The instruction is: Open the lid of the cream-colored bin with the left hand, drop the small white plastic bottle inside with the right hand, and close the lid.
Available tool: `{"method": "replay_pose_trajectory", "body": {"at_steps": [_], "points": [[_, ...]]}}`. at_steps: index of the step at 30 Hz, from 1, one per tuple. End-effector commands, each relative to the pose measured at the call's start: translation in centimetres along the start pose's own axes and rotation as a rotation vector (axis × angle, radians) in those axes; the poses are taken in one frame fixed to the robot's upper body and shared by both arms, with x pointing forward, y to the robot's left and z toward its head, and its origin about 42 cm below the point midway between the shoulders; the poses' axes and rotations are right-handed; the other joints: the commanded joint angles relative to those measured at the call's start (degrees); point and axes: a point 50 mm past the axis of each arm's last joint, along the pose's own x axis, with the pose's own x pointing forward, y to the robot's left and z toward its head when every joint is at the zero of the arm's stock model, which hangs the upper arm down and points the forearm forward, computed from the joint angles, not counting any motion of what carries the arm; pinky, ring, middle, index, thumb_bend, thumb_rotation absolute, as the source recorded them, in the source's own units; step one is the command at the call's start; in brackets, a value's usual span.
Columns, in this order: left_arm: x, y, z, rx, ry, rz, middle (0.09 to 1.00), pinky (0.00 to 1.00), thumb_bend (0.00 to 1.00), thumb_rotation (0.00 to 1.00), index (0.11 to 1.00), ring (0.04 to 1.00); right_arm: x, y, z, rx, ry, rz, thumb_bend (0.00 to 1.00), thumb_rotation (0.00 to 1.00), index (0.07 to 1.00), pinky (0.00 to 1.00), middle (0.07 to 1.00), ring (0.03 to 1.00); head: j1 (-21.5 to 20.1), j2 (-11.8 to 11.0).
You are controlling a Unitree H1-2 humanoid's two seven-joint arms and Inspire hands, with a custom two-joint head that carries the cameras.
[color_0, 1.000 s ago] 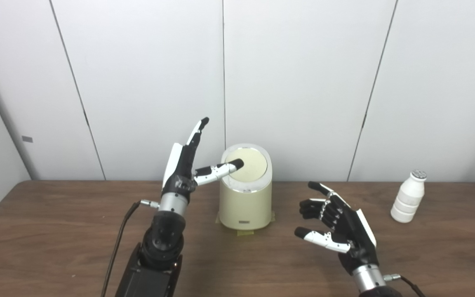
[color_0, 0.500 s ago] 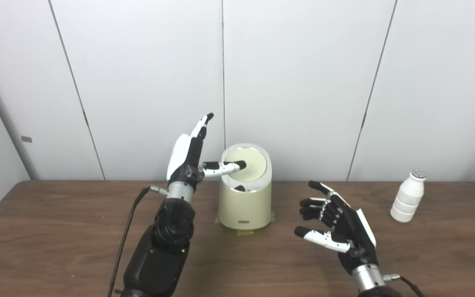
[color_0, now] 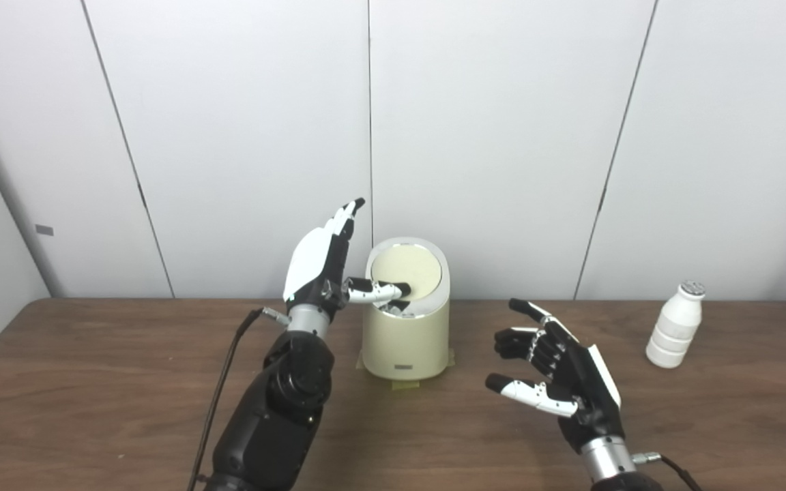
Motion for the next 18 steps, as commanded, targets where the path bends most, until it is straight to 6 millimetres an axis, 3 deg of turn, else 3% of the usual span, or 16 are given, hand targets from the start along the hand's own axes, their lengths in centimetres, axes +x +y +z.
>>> {"method": "replay_pose_trajectory", "body": {"at_steps": [1, 6, 12, 16, 18], "points": [[2.0, 1.5, 2.8, 0.036, -0.073, 0.064, 1.0, 0.97, 0.89, 0.13, 1.0, 1.0, 1.6, 0.2, 2.3, 0.006, -0.116, 0.0, 0.83, 0.17, 0.785, 0.62, 0.601, 0.608, 0.0, 0.0], [2.1, 0.8, 2.9, 0.089, -0.033, 0.067, 1.0, 1.0, 0.9, 0.12, 1.0, 1.0, 1.6, 0.2, 2.3, 0.008, -0.113, 0.001, 0.83, 0.19, 0.785, 0.58, 0.6, 0.592, 0.2, 0.3], [2.2, 0.3, 3.2, 0.241, -0.003, 0.071, 1.0, 0.99, 0.86, 0.09, 1.0, 1.0, 1.5, 0.4, 2.5, 0.007, -0.11, 0.002, 0.83, 0.2, 0.79, 0.61, 0.601, 0.6, 0.2, 0.4], [2.1, 0.4, 3.2, 0.56, -0.057, 0.102, 1.0, 0.91, 0.88, 0.02, 1.0, 1.0, 1.6, 0.4, 2.6, 0.002, -0.111, -0.002, 0.83, 0.19, 0.783, 0.62, 0.601, 0.612, 0.2, 0.6], [1.9, 0.4, 3.3, 0.757, -0.09, 0.099, 1.0, 0.98, 0.85, 0.0, 1.0, 1.0, 1.6, 0.4, 2.6, 0.001, -0.11, -0.002, 0.83, 0.19, 0.782, 0.61, 0.602, 0.61, 0.1, 0.7]]}}
